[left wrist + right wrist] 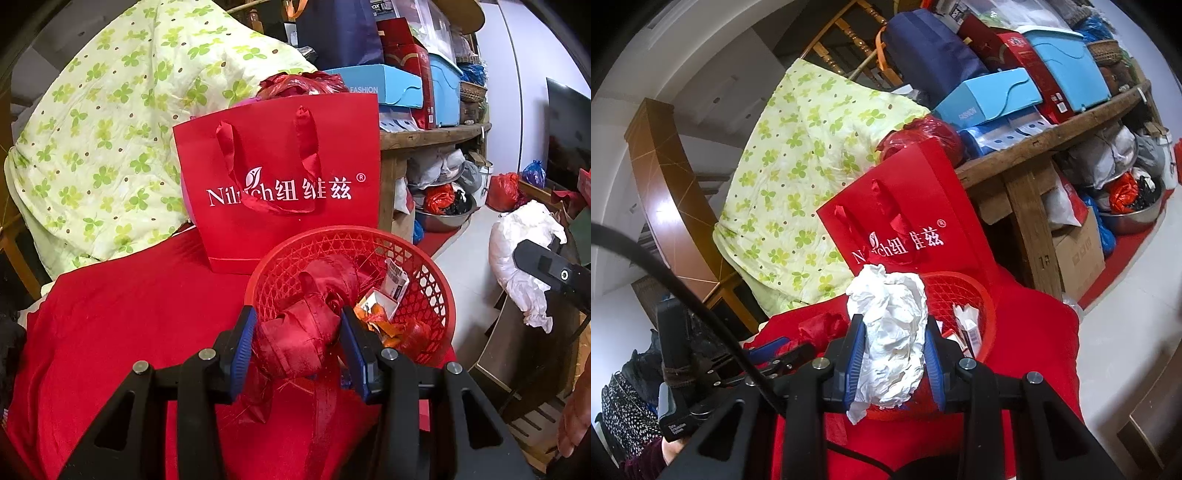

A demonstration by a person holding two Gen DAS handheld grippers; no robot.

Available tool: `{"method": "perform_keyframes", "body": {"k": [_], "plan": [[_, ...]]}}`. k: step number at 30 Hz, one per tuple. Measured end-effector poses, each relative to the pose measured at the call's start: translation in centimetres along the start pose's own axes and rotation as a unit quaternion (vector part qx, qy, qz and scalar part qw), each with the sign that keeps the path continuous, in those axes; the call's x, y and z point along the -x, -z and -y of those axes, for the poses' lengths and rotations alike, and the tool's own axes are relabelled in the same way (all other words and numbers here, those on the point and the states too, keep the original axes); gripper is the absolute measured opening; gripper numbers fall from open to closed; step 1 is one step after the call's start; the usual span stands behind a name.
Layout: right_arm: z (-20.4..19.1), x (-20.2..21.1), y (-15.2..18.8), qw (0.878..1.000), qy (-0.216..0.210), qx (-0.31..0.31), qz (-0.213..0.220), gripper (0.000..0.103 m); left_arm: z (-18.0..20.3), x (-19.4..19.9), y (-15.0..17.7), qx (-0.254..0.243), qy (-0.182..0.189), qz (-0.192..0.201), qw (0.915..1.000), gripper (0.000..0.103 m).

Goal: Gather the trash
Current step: 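Lower the held ribbon and tissue over the wastebasket opening with both tools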

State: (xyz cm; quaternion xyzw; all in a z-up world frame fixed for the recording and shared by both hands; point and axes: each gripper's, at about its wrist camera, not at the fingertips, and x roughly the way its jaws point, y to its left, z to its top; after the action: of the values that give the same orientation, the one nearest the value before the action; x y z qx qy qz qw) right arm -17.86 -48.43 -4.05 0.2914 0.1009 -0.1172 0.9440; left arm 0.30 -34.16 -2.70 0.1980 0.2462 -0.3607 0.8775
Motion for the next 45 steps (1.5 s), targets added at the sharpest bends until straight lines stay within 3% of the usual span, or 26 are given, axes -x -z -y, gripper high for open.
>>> {"method": "perform_keyframes", "body": {"k": [21, 45], "plan": [[-1.9, -5.8, -0.2, 0.999, -0.006, 0.019, -0.033, 0.034, -2.1, -4.1, -1.3, 0.023, -0.014, -0.006, 0.9996, 0.048], [0.6, -11.9, -1.1, 0.998, 0.019, 0.004, -0.062, 0.035, -1.9, -10.1, -1.6, 0.029, 0.028, -0.034, 0.9986, 0.050]]}}
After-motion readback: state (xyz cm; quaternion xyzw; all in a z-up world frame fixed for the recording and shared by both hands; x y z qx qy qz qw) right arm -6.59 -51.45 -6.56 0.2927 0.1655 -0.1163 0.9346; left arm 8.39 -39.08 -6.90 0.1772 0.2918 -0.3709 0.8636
